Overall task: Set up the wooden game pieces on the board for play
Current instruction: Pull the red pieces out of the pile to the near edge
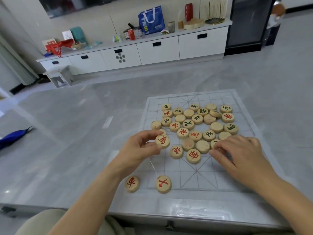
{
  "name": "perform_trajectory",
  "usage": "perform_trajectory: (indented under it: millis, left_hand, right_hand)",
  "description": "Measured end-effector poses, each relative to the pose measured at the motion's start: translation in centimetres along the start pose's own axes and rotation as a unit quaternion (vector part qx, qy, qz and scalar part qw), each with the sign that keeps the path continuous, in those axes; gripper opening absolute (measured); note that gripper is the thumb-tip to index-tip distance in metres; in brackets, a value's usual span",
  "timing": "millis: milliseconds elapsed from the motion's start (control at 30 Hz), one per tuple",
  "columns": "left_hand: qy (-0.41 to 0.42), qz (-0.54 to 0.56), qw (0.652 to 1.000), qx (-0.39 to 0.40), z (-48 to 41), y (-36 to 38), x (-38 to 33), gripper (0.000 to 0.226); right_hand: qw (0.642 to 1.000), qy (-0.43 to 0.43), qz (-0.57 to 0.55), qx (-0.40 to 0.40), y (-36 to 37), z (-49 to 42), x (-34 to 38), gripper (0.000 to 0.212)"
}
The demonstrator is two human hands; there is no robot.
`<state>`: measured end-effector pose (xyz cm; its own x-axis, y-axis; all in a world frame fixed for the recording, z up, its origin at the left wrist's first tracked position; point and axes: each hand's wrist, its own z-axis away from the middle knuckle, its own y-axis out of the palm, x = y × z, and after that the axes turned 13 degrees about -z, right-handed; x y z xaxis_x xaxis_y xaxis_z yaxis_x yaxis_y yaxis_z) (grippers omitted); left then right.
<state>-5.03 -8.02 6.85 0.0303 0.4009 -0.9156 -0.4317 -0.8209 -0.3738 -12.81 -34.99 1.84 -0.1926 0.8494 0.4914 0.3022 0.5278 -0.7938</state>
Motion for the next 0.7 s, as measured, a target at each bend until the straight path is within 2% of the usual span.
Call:
perform_trajectory:
  millis: [100, 167, 233, 333, 433, 533, 633, 700]
  left_hand:
    - [0.008, -0.007, 1.0, -0.004, 0.2, 0.0, 0.0, 0.035]
    - [0.013, -0.057, 0.998, -0.008, 0.6, 0.2, 0.1, 0.038]
    - [0.048, -0.168, 0.985, 0.0, 1.2, 1.1, 0.1, 0.039]
    - [0.107, -0.323, 0.94, 0.024, 2.4, 3.3, -0.1, 0.039]
    - [0.116, -0.338, 0.934, 0.001, 2.9, 3.5, -0.1, 0.042]
    - [0.086, -0.325, 0.941, -0.042, 2.8, 2.5, 0.3, 0.039]
    - [0.099, -0.327, 0.939, -0.024, 3.0, 4.0, -0.3, 0.034]
    - [0.127, -0.33, 0.935, 0.005, 3.1, 6.7, -1.2, 0.033]
  right_hand:
    - [1.0, -0.001, 0.006, 0.001, 0.1, 0.1, -0.1, 0.058]
    - [1.0, -0.002, 0.011, 0.0, 0.0, 0.1, -0.1, 0.056]
    - [1.0, -0.002, 0.015, 0.0, -0.1, 0.0, -0.1, 0.054]
    - [1.0, -0.008, 0.016, -0.002, -0.1, 0.0, -0.1, 0.054]
    - [1.0, -0.006, 0.007, -0.002, -0.3, 0.2, -0.1, 0.058]
    - [1.0, 0.002, 0.013, -0.014, -1.0, 0.1, 0.0, 0.059]
    - [0.992, 0.06, -0.055, -0.092, -3.6, -0.6, -0.5, 0.055]
    - [0.968, 0.102, -0.149, -0.178, -5.8, -1.0, -1.3, 0.062]
